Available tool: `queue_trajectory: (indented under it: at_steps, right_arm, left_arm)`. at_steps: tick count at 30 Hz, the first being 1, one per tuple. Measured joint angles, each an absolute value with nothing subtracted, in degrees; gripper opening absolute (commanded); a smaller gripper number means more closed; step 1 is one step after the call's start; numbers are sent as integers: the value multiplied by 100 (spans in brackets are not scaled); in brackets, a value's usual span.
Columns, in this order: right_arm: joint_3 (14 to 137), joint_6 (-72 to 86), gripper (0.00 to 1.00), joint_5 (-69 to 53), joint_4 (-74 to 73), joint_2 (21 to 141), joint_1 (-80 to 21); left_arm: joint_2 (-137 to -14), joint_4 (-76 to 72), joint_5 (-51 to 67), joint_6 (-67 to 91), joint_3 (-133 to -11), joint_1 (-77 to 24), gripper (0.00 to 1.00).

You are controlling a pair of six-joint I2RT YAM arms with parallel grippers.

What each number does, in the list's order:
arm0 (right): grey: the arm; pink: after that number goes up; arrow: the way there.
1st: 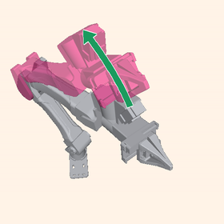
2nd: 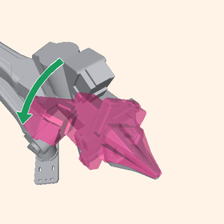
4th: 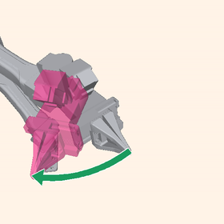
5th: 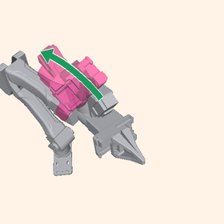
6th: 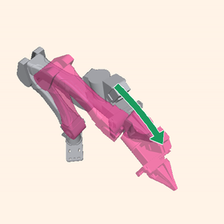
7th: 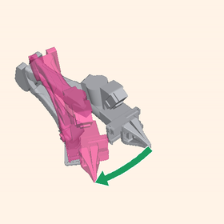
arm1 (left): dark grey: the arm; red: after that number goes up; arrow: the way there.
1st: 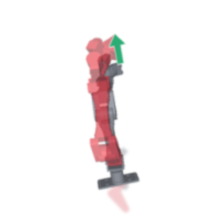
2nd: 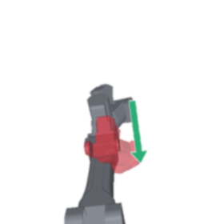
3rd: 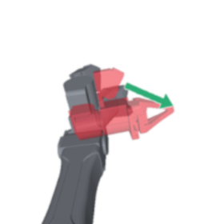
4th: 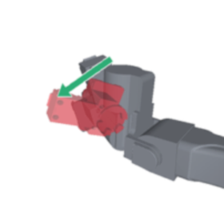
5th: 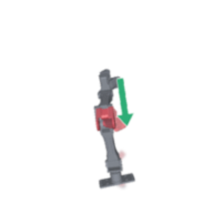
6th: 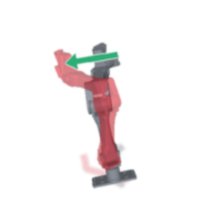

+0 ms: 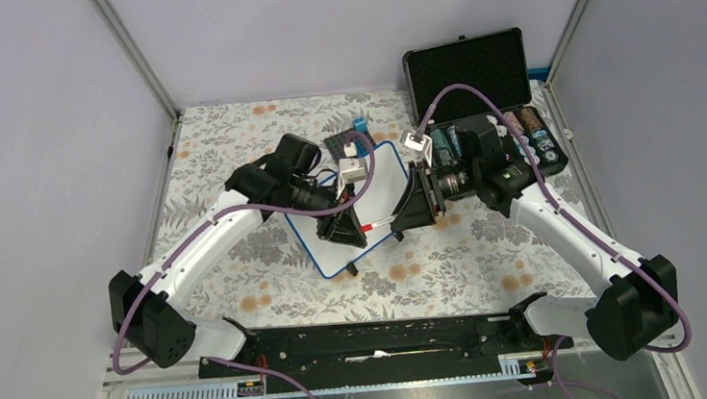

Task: Write a sentence on the whiteboard
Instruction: Pass from the left arm to the right

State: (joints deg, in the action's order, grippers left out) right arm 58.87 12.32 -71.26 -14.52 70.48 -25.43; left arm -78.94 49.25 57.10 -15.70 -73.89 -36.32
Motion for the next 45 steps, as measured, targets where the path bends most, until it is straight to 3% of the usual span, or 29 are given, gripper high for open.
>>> queue_trajectory:
  at_steps: [21, 24, 28, 29, 31, 35, 39, 45]
  right_arm:
    - [5887, 1509, 41, -6823, -1243, 7094, -2683]
    - [5887, 1522, 33, -6820, -1243, 7120, -2687]
    - [5887, 1522, 13, -6788, -1247, 7148, -2689]
    - [5887, 1531, 9, -6764, -1251, 7155, -2689]
    - [5887, 1549, 1, -6722, -1253, 7175, -2689]
    - [5887, 1575, 0, -6698, -1221, 7214, -2718]
    - [5887, 1592, 0, -6700, -1208, 7229, -2781]
    - [5887, 1603, 0, -6698, -1162, 7229, -2781]
  left_arm:
    - [-8178, 4917, 5981, -1278, -7575, -3632, 0]
    - [-8187, 4943, 6001, -1260, -7575, -3629, 0]
    - [-8187, 4971, 6080, -1247, -7575, -3627, 0]
    - [-8187, 4978, 6090, -1247, -7575, -3627, 3]
    - [-8187, 5002, 6080, -1249, -7575, -3625, 21]
    - [-8187, 4967, 5996, -1330, -7579, -3621, 37]
    - [-8171, 4943, 5918, -1365, -7585, -3597, 39]
    - [-7937, 4775, 5830, -1297, -7583, -3483, 29]
